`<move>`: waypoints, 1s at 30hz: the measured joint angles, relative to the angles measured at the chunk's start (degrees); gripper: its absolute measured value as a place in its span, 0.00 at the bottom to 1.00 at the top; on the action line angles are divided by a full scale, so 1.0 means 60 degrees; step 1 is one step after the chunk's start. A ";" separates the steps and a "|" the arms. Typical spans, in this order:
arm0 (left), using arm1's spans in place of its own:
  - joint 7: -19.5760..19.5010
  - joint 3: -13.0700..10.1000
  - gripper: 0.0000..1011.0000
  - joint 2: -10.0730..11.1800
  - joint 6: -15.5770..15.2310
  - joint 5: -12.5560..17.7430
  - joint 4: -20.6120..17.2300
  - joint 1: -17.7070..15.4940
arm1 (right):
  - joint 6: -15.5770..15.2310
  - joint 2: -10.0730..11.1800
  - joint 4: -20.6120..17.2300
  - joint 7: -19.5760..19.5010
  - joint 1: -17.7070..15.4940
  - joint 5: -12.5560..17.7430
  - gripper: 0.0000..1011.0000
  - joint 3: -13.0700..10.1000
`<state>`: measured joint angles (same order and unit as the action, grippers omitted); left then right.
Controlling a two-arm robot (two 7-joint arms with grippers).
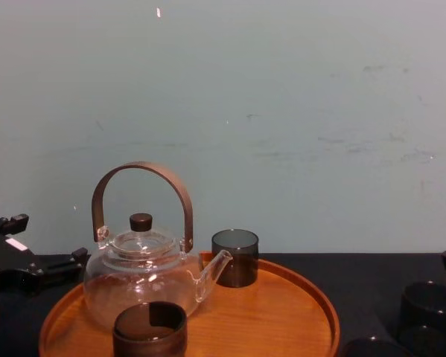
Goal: Pick up the glass from the table and place it on the tray.
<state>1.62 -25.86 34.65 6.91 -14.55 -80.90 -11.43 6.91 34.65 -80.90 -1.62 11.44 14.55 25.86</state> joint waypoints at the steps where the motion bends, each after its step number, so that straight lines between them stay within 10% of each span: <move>1: 0.0000 0.0000 0.99 0.0000 0.0000 0.0001 0.0000 0.0000 | 0.0000 0.0000 0.0000 0.0000 0.0000 0.0000 0.99 0.0000; 30: 0.0000 0.0000 0.99 0.0000 0.0000 0.0000 0.0000 0.0000 | 0.0000 0.0000 0.0000 0.0000 0.0000 0.0000 0.99 0.0000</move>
<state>1.62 -25.86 34.65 6.91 -14.55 -80.90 -11.43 6.91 34.65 -80.90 -1.62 11.43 14.55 25.86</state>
